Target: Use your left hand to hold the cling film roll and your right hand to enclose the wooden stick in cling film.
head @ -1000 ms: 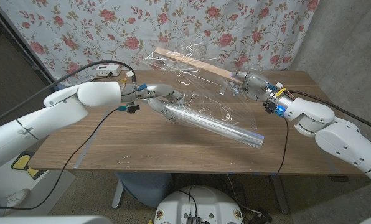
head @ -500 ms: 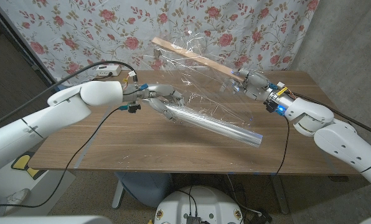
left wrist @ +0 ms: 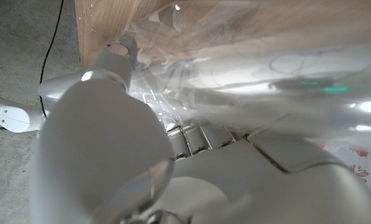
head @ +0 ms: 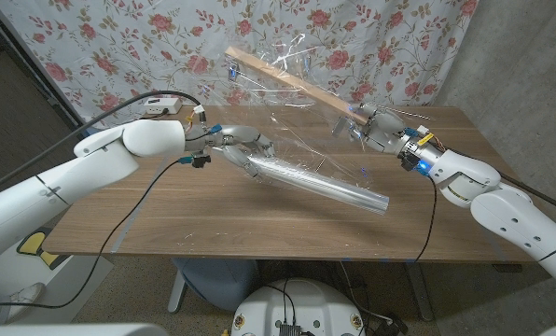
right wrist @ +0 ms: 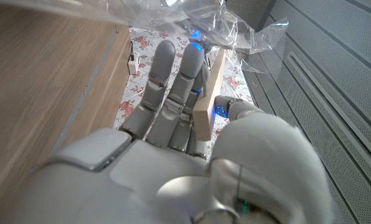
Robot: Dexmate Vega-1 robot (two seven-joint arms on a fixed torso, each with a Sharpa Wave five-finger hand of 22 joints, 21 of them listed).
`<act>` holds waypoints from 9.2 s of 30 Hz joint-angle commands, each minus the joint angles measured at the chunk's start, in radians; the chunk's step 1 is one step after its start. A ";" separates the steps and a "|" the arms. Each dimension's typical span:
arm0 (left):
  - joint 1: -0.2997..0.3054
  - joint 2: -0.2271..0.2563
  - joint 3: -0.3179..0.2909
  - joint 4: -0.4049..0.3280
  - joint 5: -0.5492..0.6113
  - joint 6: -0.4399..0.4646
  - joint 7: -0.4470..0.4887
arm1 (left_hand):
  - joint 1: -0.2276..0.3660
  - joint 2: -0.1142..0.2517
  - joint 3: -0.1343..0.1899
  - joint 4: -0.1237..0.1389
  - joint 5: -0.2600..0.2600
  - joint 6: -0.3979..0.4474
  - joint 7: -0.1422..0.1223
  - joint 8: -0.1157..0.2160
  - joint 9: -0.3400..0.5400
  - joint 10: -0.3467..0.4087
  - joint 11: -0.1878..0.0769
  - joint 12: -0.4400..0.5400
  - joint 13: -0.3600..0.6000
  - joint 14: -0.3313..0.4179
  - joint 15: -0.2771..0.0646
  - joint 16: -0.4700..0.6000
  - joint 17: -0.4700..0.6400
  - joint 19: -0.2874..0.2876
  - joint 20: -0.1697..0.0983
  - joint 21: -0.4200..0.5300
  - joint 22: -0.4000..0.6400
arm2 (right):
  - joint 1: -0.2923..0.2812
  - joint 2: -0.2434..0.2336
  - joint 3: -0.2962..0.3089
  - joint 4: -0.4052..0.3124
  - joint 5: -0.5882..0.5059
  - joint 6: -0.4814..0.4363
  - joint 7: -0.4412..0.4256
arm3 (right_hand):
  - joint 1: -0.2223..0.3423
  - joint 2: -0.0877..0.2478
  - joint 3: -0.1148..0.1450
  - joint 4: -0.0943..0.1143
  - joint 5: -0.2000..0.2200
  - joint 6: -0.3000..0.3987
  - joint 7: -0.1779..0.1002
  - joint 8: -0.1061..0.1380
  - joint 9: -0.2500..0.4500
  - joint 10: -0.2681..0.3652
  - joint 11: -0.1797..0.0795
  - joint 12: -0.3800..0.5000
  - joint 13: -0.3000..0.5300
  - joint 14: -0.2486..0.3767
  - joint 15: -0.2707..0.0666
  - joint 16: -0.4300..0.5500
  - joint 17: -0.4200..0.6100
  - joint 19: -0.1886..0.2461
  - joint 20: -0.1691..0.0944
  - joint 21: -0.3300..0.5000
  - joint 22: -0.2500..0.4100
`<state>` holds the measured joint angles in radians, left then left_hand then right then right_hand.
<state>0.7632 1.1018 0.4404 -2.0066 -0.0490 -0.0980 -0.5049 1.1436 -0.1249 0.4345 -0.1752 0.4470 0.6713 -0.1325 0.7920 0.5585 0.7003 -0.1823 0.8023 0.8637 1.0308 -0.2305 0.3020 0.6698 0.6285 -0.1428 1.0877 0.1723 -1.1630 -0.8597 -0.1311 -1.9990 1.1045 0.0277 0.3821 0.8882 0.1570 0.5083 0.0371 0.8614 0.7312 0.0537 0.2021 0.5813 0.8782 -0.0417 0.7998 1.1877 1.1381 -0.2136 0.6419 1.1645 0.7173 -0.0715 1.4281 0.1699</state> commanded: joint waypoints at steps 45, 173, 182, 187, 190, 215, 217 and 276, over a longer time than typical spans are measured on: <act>0.026 0.060 -0.058 -0.001 0.049 0.152 0.142 | 0.109 0.135 0.028 0.020 0.007 0.026 -0.015 0.099 0.073 0.014 -0.003 -0.005 0.011 0.023 0.000 -0.019 0.020 -0.010 0.001 0.017 0.001 | 0.081 0.065 -0.020 0.187 0.111 -0.038 0.302 | 0.014 0.021 0.279 -0.166 0.007 0.089 -0.079 0.002 0.001 0.069 -0.067 0.018 0.011 0.000 -0.007 0.003 0.006 0.003 -0.047 0.010 0.003; 0.386 0.068 -0.469 0.024 0.031 -0.044 0.433 | 0.106 0.132 0.030 0.019 0.009 0.027 -0.020 0.106 0.062 0.025 -0.004 -0.013 0.020 0.055 0.000 -0.062 0.038 -0.022 -0.006 0.048 0.001 | 0.385 -0.102 -0.302 0.284 -0.150 -0.337 0.370 | 0.013 0.023 0.322 -0.172 0.036 0.091 -0.053 -0.003 0.018 0.044 -0.047 0.106 0.007 -0.032 -0.005 0.140 0.045 -0.010 -0.048 0.096 0.005; 0.427 0.031 -0.517 0.025 0.032 -0.086 0.437 | 0.105 0.131 0.030 0.020 0.010 0.031 -0.021 0.109 0.062 0.024 -0.001 -0.016 0.018 0.058 -0.001 -0.064 0.039 -0.024 -0.007 0.050 0.001 | 0.393 -0.103 -0.319 0.282 -0.179 -0.359 0.324 | 0.011 0.023 0.323 -0.172 0.036 0.092 -0.053 -0.003 0.018 0.043 -0.048 0.108 0.009 -0.034 -0.005 0.143 0.044 -0.008 -0.050 0.098 0.006; 0.449 0.011 -0.548 0.035 0.044 -0.115 0.435 | 0.105 0.131 0.031 0.020 0.011 0.026 -0.021 0.108 0.064 0.026 -0.001 -0.015 0.018 0.058 -0.001 -0.064 0.040 -0.025 -0.006 0.051 0.001 | 0.391 -0.097 -0.323 0.278 -0.182 -0.364 0.306 | 0.010 0.023 0.323 -0.172 0.035 0.092 -0.053 -0.003 0.017 0.049 -0.047 0.105 -0.001 -0.038 -0.005 0.144 0.041 -0.010 -0.051 0.099 0.006; 0.469 -0.019 -0.570 0.031 0.045 -0.140 0.449 | 0.105 0.132 0.031 0.020 0.011 0.026 -0.018 0.106 0.061 0.026 -0.001 -0.015 0.018 0.057 0.000 -0.065 0.040 -0.025 -0.006 0.051 0.001 | 0.386 -0.096 -0.327 0.272 -0.195 -0.354 0.292 | 0.010 0.022 0.322 -0.173 0.035 0.093 -0.053 -0.004 0.016 0.045 -0.048 0.110 0.008 -0.043 -0.006 0.139 0.034 -0.010 -0.050 0.099 0.006; 0.537 -0.119 -0.625 -0.032 0.065 -0.160 0.407 | 0.105 0.130 0.033 0.018 0.013 0.024 -0.019 0.108 0.063 0.027 -0.003 -0.016 0.020 0.060 0.000 -0.067 0.045 -0.028 -0.007 0.056 0.001 | 0.392 -0.067 -0.345 0.297 -0.245 -0.360 0.186 | 0.005 0.021 0.323 -0.170 0.035 0.096 -0.059 -0.002 0.012 0.046 -0.048 0.113 0.007 -0.045 -0.006 0.149 0.034 -0.008 -0.049 0.102 0.006; 0.541 -0.123 -0.628 -0.035 0.067 -0.156 0.403 | 0.105 0.130 0.033 0.019 0.014 0.024 -0.020 0.109 0.064 0.027 -0.002 -0.015 0.022 0.060 0.000 -0.068 0.044 -0.028 -0.007 0.057 0.001 | 0.384 -0.064 -0.340 0.299 -0.239 -0.352 0.181 | 0.005 0.021 0.323 -0.170 0.035 0.098 -0.059 -0.002 0.012 0.048 -0.049 0.110 0.001 -0.044 -0.006 0.149 0.034 -0.009 -0.048 0.102 0.006; 0.534 -0.130 -0.577 0.003 0.040 -0.220 0.379 | 0.100 0.131 0.034 0.020 0.015 0.024 -0.019 0.112 0.063 0.028 -0.005 -0.016 0.025 0.062 0.000 -0.074 0.046 -0.035 -0.008 0.066 0.001 | 0.359 -0.004 -0.299 0.322 -0.199 -0.284 0.116 | 0.001 0.020 0.320 -0.172 0.030 0.100 -0.062 0.001 0.004 0.060 -0.053 0.091 -0.001 -0.035 -0.006 0.128 0.019 -0.004 -0.052 0.089 0.004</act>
<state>1.2842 0.9694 -0.1273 -1.9987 -0.0111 -0.3155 -0.1290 1.1435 -0.1249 0.4400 -0.1806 0.4555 0.6714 -0.1325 0.7922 0.5586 0.7236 -0.1842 0.7795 0.8826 1.0807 -0.2304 0.2284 0.7112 0.5982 -0.1520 1.1465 0.1724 -0.8138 -0.8715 -0.4202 -1.6863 0.9152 -0.2617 0.4891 0.8932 0.1519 0.5110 0.0345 0.8886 0.7557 0.0585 0.1968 0.5831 0.8786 -0.0456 0.8853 1.1727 1.1027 -0.1958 0.7750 1.1831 0.7066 -0.0680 1.5188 0.1723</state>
